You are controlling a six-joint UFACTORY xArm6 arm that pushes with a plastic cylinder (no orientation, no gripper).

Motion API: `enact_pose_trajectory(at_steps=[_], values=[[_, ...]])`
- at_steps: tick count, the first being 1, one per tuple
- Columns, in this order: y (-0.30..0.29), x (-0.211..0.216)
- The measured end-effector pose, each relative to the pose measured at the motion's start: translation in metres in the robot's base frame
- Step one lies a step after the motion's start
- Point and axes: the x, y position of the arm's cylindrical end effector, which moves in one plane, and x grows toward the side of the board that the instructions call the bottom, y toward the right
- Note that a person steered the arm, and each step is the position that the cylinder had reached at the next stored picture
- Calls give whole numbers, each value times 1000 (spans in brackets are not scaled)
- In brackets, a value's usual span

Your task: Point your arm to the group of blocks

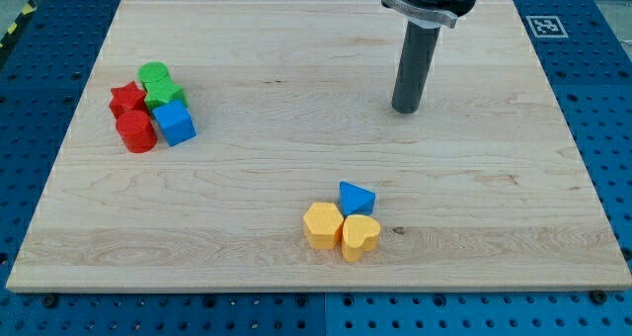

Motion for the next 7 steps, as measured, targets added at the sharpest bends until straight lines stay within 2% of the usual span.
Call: enact_pose_trajectory(at_steps=[1,2,3,5,7], values=[[-9,-14],[-50,-53],[-107,-70],[-222,-70],[-323,-99]])
